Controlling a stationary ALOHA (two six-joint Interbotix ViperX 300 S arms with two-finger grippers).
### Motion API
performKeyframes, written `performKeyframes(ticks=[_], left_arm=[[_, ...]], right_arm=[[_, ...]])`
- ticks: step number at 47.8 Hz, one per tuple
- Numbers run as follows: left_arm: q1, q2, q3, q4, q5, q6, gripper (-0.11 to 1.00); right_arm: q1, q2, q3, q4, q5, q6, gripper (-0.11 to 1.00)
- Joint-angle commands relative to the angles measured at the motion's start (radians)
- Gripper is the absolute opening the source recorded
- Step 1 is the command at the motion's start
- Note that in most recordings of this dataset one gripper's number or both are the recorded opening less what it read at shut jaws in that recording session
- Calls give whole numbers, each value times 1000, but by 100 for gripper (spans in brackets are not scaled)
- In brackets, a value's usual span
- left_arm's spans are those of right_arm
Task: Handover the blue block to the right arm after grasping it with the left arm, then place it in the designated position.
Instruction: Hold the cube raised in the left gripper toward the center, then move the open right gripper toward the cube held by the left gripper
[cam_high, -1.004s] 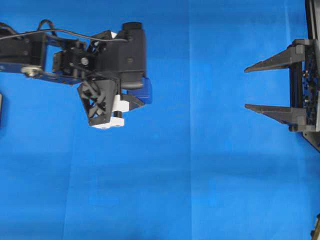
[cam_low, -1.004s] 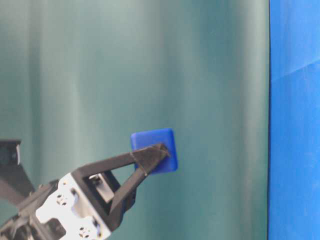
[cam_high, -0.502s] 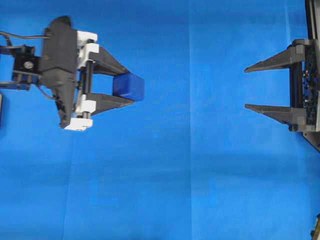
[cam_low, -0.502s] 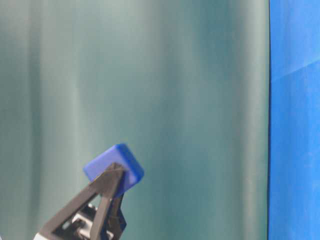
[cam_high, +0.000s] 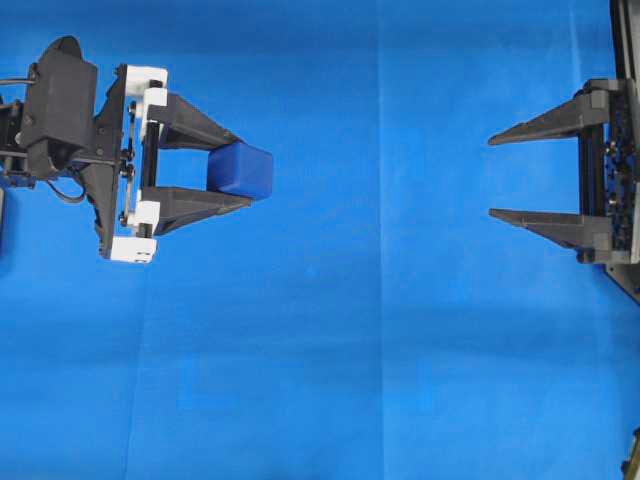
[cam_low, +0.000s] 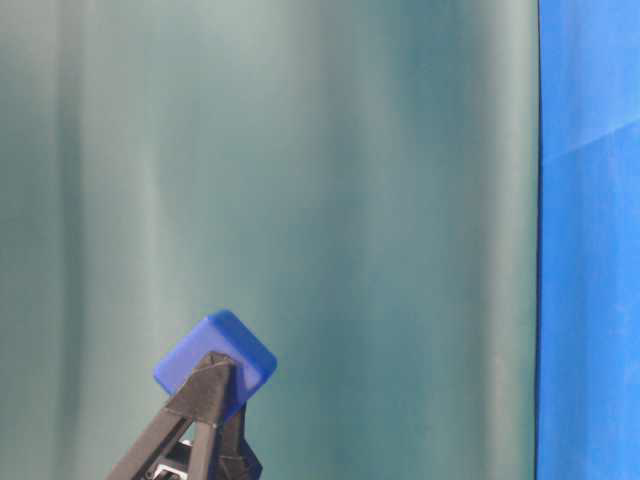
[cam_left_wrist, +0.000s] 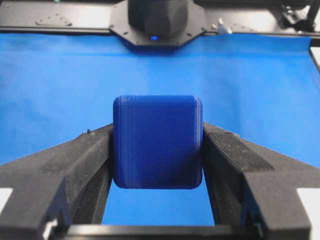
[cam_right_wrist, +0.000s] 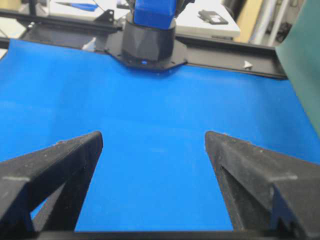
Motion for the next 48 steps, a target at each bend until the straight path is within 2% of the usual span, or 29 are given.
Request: performKeyframes(ticks=[1,10,18,28,38,48], left_arm=[[-2,-14,-12,-2,-11,0,46],[-2,-14,-12,-2,-11,-3,46],[-3,-14,-12,-2,-11,-5,46],[-2,-14,-14,-3,-14,-6,47],[-2,-14,-12,-5,-15,-6,46],[-2,-14,-12,-5,-15,-6,46]], right_arm=[[-2,5,-28,2,-8,0,98],[0,6,-29,-2,-9,-5,98],[2,6,-35,-49,6,-21,98],[3,8,-72,-164,81,-98,97],[2,8,-144,-304,190,-224,96],[5,8,-163,-439,213,-321,96]])
